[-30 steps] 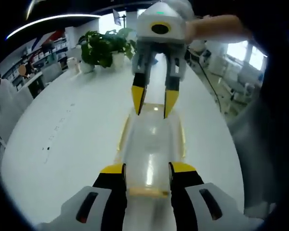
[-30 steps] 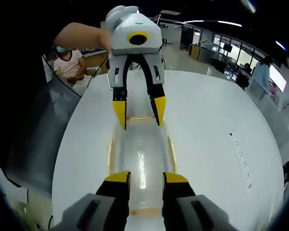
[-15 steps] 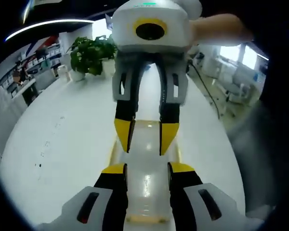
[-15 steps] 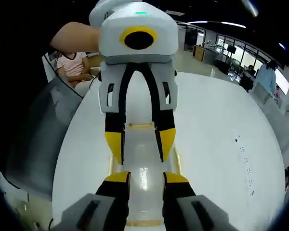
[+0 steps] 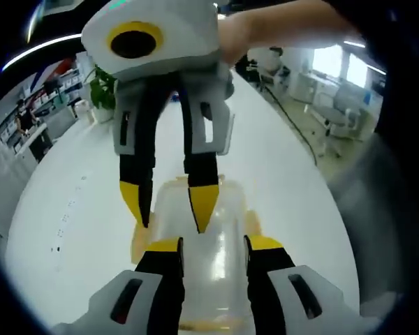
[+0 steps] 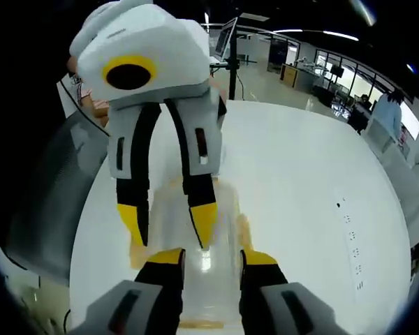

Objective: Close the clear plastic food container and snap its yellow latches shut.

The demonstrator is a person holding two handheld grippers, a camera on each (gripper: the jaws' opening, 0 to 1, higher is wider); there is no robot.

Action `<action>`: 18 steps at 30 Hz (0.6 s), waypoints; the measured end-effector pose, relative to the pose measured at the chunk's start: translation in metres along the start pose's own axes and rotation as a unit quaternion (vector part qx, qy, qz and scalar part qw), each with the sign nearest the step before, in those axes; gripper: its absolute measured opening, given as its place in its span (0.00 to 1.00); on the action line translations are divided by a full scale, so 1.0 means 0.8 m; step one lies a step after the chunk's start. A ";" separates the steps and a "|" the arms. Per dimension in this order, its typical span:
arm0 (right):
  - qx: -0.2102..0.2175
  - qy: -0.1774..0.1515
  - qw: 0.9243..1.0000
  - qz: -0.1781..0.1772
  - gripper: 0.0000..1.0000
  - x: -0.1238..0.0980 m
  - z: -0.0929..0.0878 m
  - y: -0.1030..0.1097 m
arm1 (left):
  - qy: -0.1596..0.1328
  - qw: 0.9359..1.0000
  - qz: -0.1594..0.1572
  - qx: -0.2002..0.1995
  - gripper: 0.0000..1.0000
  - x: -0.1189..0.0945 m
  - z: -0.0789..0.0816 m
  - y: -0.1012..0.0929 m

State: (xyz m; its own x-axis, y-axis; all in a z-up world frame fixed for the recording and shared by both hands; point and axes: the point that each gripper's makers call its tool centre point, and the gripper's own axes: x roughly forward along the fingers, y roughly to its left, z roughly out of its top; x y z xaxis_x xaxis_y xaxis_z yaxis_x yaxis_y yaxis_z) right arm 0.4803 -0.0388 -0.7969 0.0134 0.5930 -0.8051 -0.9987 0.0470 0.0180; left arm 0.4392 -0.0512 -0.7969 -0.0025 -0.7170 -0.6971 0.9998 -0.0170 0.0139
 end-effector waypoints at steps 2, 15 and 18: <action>-0.002 0.003 1.000 0.002 0.31 0.001 0.000 -0.003 | 0.000 1.000 0.002 0.002 0.31 0.001 0.000 -0.003; 0.010 0.025 0.999 0.037 0.38 0.014 -0.011 -0.012 | -0.010 1.000 0.018 -0.014 0.37 0.004 -0.003 -0.017; 0.028 0.028 0.998 0.054 0.38 0.016 -0.013 -0.008 | -0.012 0.999 0.027 -0.017 0.39 0.007 -0.004 -0.018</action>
State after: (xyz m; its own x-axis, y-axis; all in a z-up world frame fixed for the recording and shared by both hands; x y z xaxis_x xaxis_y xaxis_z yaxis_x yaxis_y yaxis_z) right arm 0.4862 -0.0398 -0.8130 -0.0979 0.5506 -0.8290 -0.9900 0.0315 0.1378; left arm 0.4251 -0.0528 -0.8034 0.0519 -0.7325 -0.6788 0.9986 0.0461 0.0266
